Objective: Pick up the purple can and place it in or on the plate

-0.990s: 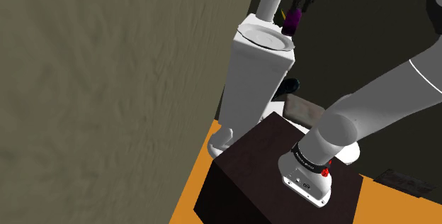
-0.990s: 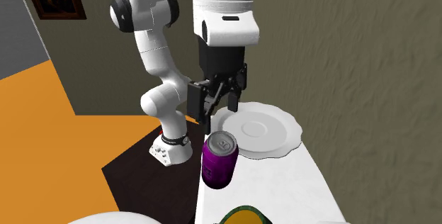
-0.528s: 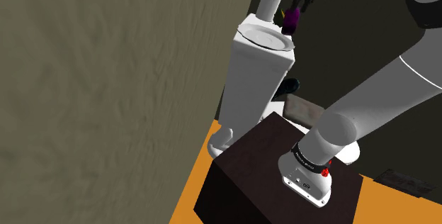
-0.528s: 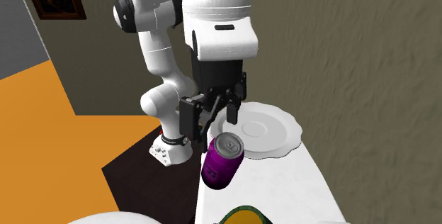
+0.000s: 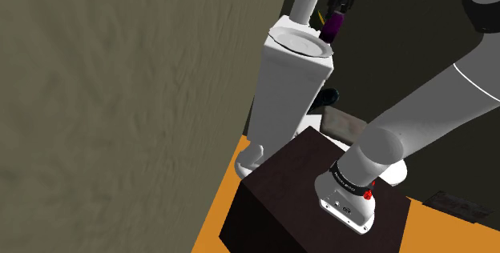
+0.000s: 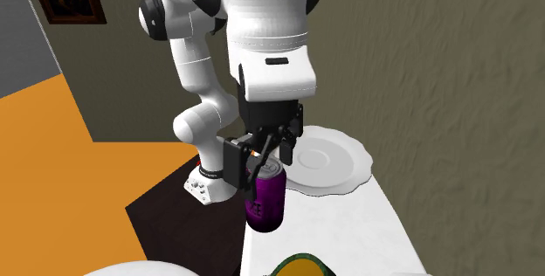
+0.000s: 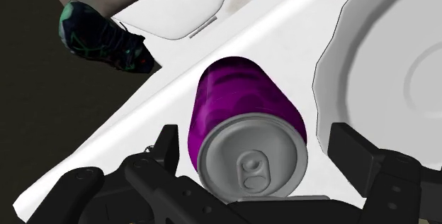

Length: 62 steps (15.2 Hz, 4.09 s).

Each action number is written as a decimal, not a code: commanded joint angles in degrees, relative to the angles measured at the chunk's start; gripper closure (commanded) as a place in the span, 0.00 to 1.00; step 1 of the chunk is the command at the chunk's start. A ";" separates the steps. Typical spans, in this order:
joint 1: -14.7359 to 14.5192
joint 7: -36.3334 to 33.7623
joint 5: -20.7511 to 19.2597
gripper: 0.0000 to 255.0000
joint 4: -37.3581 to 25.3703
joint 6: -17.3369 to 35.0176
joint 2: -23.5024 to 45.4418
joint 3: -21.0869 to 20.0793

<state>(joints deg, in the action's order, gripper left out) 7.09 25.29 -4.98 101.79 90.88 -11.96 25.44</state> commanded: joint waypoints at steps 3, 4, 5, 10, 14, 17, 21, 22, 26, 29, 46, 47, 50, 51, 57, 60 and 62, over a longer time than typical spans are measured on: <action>0.01 0.00 -0.02 0.00 0.12 0.08 -0.05 0.00; 0.01 0.00 -0.02 1.00 0.11 0.08 -0.05 0.00; 0.01 0.00 -0.02 1.00 0.11 0.08 -0.05 0.00; 0.00 -0.03 -0.03 1.00 0.10 0.03 -0.08 -0.02; -0.02 0.07 0.06 1.00 -0.86 -0.71 0.15 0.01; -0.08 0.32 0.36 1.00 -3.92 -3.10 0.88 0.08; -0.13 0.73 0.82 1.00 -8.27 -6.35 2.07 0.24; -0.14 0.85 0.96 1.00 -9.42 -7.17 2.42 0.29; -0.12 1.39 1.57 1.00 -14.25 -10.56 4.00 0.59; -0.04 1.88 2.14 1.00 -18.18 -13.20 5.41 0.90; -7.72 -20.51 1.78 1.00 -12.89 -17.83 -4.20 -13.84; -7.71 -20.59 1.71 1.00 -11.53 -16.97 -4.71 -13.89; -7.66 -20.82 1.50 1.00 -7.62 -14.44 -6.12 -14.00; -7.64 -20.89 1.44 1.00 -6.36 -13.62 -6.55 -14.02; -7.51 -21.24 1.10 1.00 0.68 -8.81 -8.81 -14.11; -7.44 -21.38 0.95 1.00 3.95 -6.47 -9.74 -14.11; -7.39 -21.46 0.85 1.00 6.04 -4.92 -10.30 -14.10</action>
<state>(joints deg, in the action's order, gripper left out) -0.34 3.83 -4.08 106.73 85.13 -21.94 11.30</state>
